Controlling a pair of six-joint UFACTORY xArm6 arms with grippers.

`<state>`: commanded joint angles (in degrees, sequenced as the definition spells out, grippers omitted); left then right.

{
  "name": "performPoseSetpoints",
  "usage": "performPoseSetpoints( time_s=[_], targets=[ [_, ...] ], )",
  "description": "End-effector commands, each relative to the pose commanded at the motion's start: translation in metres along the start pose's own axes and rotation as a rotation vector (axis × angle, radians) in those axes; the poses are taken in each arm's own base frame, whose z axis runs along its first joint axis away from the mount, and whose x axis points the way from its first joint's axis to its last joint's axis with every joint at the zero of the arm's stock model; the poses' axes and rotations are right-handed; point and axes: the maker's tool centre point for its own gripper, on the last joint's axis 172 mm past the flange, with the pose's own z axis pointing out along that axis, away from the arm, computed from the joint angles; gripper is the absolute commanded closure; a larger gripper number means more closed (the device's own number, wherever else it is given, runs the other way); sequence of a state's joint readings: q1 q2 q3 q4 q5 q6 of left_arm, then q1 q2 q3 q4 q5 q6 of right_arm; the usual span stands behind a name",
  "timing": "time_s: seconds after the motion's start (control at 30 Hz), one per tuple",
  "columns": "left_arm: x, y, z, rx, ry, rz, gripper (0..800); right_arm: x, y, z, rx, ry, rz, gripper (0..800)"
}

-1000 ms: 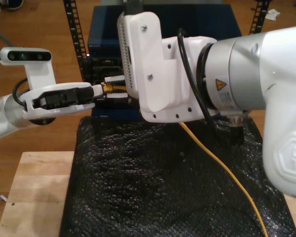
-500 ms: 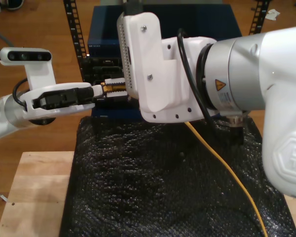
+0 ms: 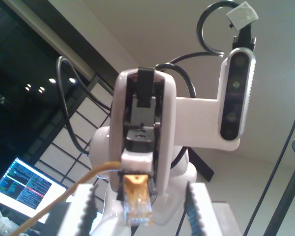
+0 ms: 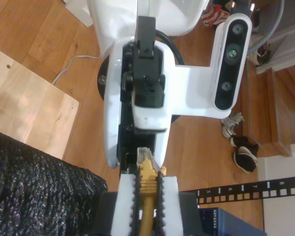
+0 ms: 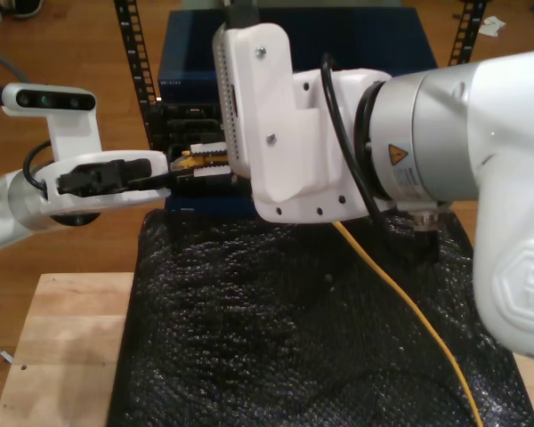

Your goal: Grab the cable and plug it in

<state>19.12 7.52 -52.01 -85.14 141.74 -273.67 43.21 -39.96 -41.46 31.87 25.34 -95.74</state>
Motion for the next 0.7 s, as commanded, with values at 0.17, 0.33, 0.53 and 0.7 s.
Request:
performPoseSetpoints(
  time_s=[0.17,0.33,0.53,0.7],
  targets=[
    [0.000,-0.002,0.000,0.006,-0.001,0.002,185,0.001,0.003,-0.001,-0.003,0.000,0.061,798],
    [0.001,-0.003,-0.001,0.016,-0.002,0.009,80,0.002,0.010,-0.004,-0.016,0.000,0.096,798],
    [0.002,-0.003,0.000,0.022,-0.008,0.012,48,-0.010,0.021,-0.002,-0.026,-0.022,0.118,798],
    [0.010,-0.017,-0.006,0.110,-0.024,0.044,8,-0.032,0.035,-0.008,-0.058,-0.059,0.176,799]
  ],
)
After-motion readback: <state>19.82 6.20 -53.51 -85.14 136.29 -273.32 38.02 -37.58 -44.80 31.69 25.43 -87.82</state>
